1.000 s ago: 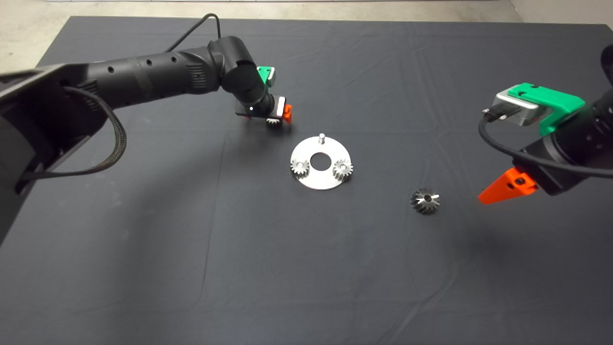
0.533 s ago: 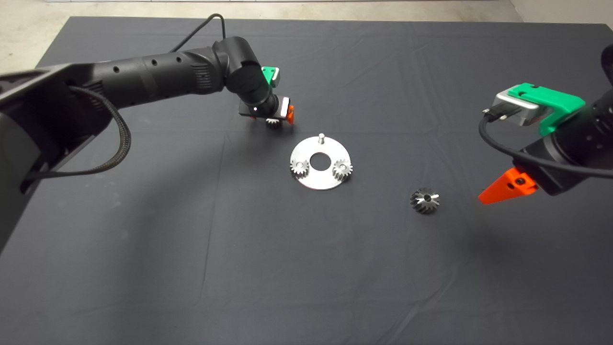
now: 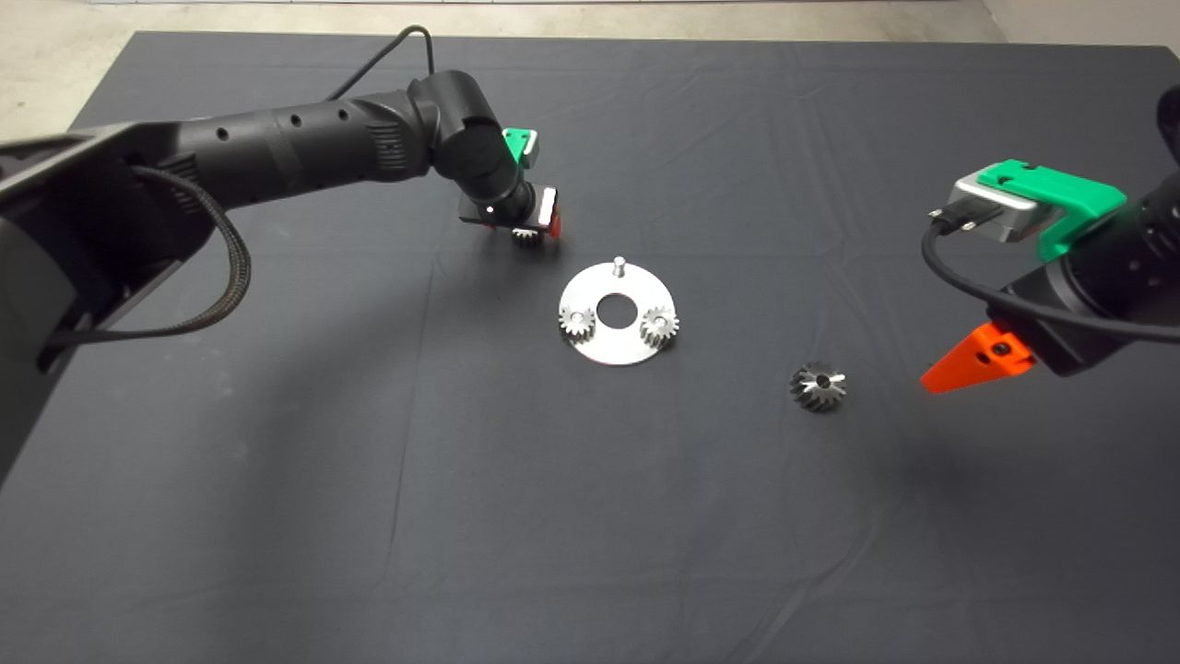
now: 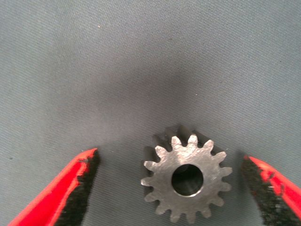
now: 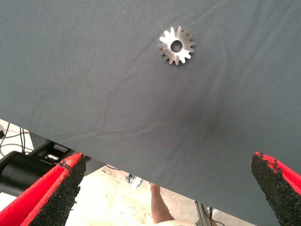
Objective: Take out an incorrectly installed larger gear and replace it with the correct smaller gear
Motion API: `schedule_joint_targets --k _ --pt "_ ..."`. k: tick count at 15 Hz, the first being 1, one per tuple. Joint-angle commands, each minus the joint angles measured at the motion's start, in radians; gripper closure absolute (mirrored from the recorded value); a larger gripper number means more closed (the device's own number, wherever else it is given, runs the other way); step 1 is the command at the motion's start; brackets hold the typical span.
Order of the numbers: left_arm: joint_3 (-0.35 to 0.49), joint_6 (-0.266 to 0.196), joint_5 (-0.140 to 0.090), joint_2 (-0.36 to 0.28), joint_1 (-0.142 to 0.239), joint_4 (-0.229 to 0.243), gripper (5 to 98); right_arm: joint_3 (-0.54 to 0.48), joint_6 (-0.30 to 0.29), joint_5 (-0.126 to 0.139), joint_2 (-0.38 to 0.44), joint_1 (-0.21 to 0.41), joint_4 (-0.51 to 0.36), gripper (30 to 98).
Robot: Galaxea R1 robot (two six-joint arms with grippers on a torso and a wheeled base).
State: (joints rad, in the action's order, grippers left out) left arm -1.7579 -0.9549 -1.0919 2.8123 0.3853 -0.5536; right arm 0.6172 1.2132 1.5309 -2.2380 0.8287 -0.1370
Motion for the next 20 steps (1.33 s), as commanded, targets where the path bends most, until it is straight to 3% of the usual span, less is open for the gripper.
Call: schedule_joint_targets --k 1,19,20 --pt "0.019 0.008 -0.005 0.009 0.018 -0.012 28.5 -0.002 0.006 0.094 0.004 0.020 -0.038 35.5" --pt "0.022 0.058 -0.013 0.039 0.018 -0.012 48.3 -0.005 0.006 0.094 0.025 0.020 -0.036 35.5" --pt "0.022 0.059 -0.013 0.040 0.018 -0.012 52.4 -0.005 0.006 0.094 0.024 0.019 -0.036 35.5"
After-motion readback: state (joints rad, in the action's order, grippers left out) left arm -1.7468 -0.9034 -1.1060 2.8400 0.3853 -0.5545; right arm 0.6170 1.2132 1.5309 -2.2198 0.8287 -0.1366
